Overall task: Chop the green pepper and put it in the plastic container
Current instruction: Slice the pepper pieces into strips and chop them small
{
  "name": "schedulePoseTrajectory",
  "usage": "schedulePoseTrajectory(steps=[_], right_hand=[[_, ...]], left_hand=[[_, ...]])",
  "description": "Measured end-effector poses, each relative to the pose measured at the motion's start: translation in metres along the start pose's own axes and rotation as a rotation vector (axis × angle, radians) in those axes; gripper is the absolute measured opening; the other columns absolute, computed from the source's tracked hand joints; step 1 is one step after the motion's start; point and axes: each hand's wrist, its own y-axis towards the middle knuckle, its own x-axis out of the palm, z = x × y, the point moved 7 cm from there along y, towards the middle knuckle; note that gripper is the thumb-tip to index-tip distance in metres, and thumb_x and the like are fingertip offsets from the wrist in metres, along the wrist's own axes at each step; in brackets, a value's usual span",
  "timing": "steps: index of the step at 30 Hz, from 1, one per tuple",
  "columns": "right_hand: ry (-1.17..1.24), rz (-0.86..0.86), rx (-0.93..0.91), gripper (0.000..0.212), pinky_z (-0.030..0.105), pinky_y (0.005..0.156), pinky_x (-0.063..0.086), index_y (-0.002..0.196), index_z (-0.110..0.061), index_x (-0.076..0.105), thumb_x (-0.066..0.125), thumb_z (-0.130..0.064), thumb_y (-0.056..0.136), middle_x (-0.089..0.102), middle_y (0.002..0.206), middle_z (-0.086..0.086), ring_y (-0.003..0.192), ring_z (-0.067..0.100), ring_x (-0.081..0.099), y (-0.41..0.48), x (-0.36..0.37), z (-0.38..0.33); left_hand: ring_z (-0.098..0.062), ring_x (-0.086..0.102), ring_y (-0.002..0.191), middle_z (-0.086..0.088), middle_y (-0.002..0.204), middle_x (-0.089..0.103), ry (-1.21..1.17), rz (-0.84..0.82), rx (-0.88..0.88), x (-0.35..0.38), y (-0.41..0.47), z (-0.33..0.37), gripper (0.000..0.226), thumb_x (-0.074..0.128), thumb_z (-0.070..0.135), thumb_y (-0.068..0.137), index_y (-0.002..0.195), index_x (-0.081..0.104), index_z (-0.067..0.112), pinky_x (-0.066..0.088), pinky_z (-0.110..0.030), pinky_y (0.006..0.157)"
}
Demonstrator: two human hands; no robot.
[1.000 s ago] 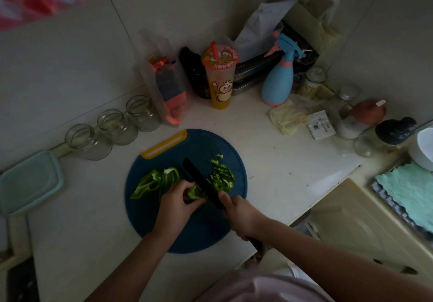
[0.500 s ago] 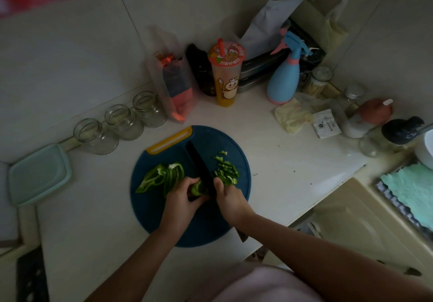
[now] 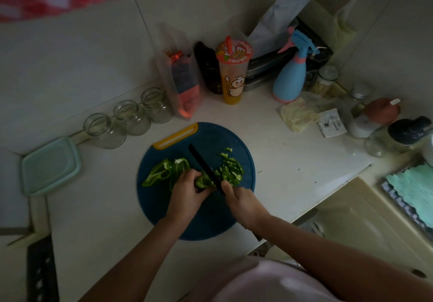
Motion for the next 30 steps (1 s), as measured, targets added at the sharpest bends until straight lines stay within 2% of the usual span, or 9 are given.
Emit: schedulePoseTrajectory(steps=[3,7,10,11,15,23,27,30], right_hand=[[-0.037,0.003,-0.019,0.056,0.029,0.065,0.035,0.059,-0.013,0.038,0.023,-0.047,0.101,0.044,0.055,0.000,0.051,0.010,0.041,-0.002,0.001,0.000],[-0.066,0.020,-0.029,0.056,0.033,0.065,0.038,0.056,-0.015,0.038,0.025,-0.047,0.100,0.043,0.054,-0.001,0.053,0.014,0.043,-0.006,0.002,0.004],[-0.070,0.022,-0.034,0.055,0.038,0.071,0.042,0.057,-0.015,0.038,0.025,-0.046,0.101,0.043,0.055,0.000,0.061,0.019,0.046,-0.008,0.004,0.006],[-0.075,0.020,-0.040,0.055,0.039,0.072,0.042,0.057,-0.015,0.037,0.025,-0.046,0.101,0.042,0.054,0.000,0.062,0.020,0.046,-0.009,0.005,0.006],[-0.083,0.009,-0.045,0.055,0.039,0.073,0.044,0.058,-0.014,0.038,0.023,-0.047,0.100,0.045,0.056,0.001,0.063,0.021,0.049,-0.009,0.007,0.006],[-0.067,-0.013,-0.026,0.057,0.033,0.065,0.037,0.056,-0.015,0.036,0.023,-0.047,0.101,0.041,0.053,0.000,0.049,0.012,0.039,-0.008,0.011,0.007],[-0.043,-0.022,-0.008,0.056,0.031,0.066,0.038,0.058,-0.015,0.037,0.021,-0.047,0.101,0.044,0.057,0.002,0.053,0.015,0.043,-0.006,0.012,0.006],[-0.021,-0.038,0.017,0.055,0.031,0.068,0.039,0.061,-0.015,0.039,0.020,-0.048,0.101,0.047,0.060,0.003,0.059,0.018,0.047,-0.004,0.013,0.006]], left_hand=[[-0.019,0.062,0.078,-0.002,0.092,0.057,-0.007,-0.004,-0.007,0.001,0.000,0.000,0.037,0.084,0.023,0.067,0.093,0.060,0.010,0.047,-0.024,0.065],[-0.019,0.062,0.077,-0.002,0.091,0.059,-0.026,-0.010,-0.025,0.003,0.000,-0.006,0.036,0.084,0.021,0.066,0.091,0.060,0.012,0.051,-0.028,0.066],[-0.016,0.062,0.077,-0.002,0.091,0.060,-0.046,-0.012,-0.036,0.003,-0.001,-0.007,0.035,0.084,0.019,0.066,0.090,0.059,0.014,0.045,-0.011,0.062],[-0.016,0.062,0.077,-0.002,0.090,0.061,-0.051,-0.011,-0.037,0.002,-0.001,-0.006,0.034,0.084,0.018,0.066,0.089,0.059,0.013,0.044,-0.009,0.062],[-0.016,0.063,0.081,-0.003,0.088,0.064,-0.052,-0.006,-0.037,0.001,-0.002,-0.004,0.033,0.084,0.017,0.066,0.089,0.060,0.011,0.048,-0.024,0.069],[-0.012,0.065,0.079,0.005,0.080,0.065,-0.069,0.005,-0.072,-0.003,-0.002,-0.002,0.032,0.085,0.016,0.064,0.086,0.062,0.015,0.049,-0.023,0.069],[-0.014,0.066,0.084,0.001,0.085,0.069,-0.087,-0.025,-0.113,0.001,0.000,-0.010,0.034,0.086,0.017,0.063,0.087,0.061,0.019,0.055,-0.034,0.075],[-0.014,0.066,0.085,-0.001,0.087,0.069,-0.083,-0.032,-0.114,0.002,0.000,-0.010,0.035,0.085,0.016,0.064,0.088,0.060,0.020,0.054,-0.032,0.076]])
